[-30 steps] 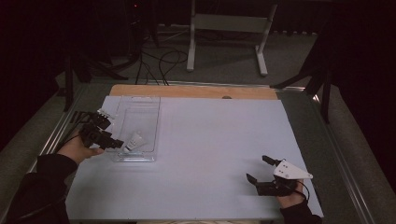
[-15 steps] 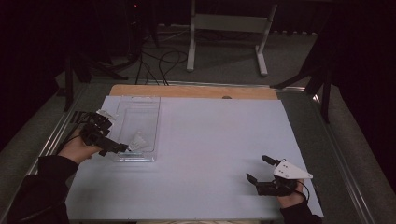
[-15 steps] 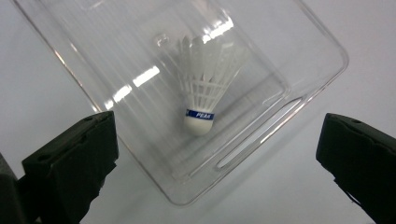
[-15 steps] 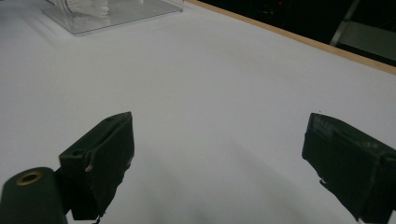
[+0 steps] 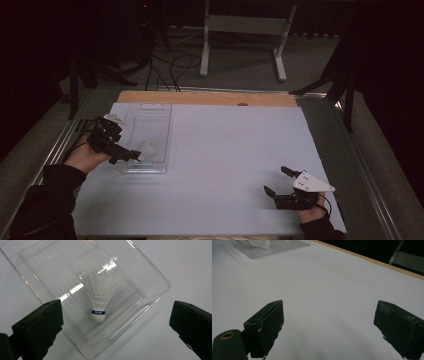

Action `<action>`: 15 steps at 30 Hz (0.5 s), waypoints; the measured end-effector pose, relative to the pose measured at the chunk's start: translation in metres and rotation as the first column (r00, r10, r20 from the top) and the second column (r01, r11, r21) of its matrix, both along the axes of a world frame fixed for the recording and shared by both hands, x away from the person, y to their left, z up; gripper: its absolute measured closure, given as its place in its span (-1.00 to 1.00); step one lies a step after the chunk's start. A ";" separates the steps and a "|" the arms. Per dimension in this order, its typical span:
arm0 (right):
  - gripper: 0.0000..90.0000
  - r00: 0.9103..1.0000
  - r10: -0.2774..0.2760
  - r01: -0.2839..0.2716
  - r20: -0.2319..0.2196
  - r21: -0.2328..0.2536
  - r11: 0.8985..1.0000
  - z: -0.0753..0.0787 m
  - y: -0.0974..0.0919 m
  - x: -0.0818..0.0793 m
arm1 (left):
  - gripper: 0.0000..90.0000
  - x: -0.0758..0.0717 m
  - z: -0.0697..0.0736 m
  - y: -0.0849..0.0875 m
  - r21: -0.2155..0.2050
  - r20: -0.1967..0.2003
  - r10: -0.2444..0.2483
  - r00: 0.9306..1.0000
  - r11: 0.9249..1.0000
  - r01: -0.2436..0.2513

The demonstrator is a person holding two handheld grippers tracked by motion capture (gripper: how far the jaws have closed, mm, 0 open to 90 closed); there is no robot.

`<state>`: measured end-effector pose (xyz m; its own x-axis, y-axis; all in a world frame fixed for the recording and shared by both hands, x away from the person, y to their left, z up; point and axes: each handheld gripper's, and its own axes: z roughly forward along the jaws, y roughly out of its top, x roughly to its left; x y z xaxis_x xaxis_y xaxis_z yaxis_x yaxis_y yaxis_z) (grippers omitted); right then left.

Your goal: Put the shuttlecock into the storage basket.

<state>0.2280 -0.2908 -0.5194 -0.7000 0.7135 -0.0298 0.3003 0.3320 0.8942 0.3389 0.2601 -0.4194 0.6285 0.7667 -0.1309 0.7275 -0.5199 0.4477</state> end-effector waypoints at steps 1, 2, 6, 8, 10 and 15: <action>-0.79 1.000 -0.001 0.001 -0.001 0.000 1.000 0.000 0.000 0.000 | -1.00 0.000 0.000 -0.001 0.004 -0.003 0.000 1.000 1.000 0.000; -0.79 1.000 0.000 0.000 -0.001 0.002 1.000 0.000 0.000 0.000 | -1.00 0.001 0.001 -0.002 0.006 0.000 -0.005 1.000 1.000 0.005; -0.79 1.000 -0.001 0.001 -0.002 0.003 1.000 0.000 0.000 0.000 | -1.00 0.002 0.005 -0.006 -0.021 0.006 -0.004 1.000 1.000 0.005; -0.79 1.000 -0.001 0.001 -0.002 0.001 1.000 0.000 0.000 0.000 | -1.00 0.003 0.007 -0.008 -0.025 0.010 -0.008 1.000 1.000 0.009; -0.79 1.000 0.000 0.000 -0.004 0.001 1.000 0.000 0.000 0.000 | -1.00 0.003 0.009 -0.010 -0.025 0.020 -0.011 1.000 1.000 0.011; -0.79 1.000 -0.003 0.003 -0.003 0.005 1.000 0.000 -0.001 0.000 | -1.00 0.004 0.014 -0.017 -0.046 0.046 -0.046 0.998 0.998 0.048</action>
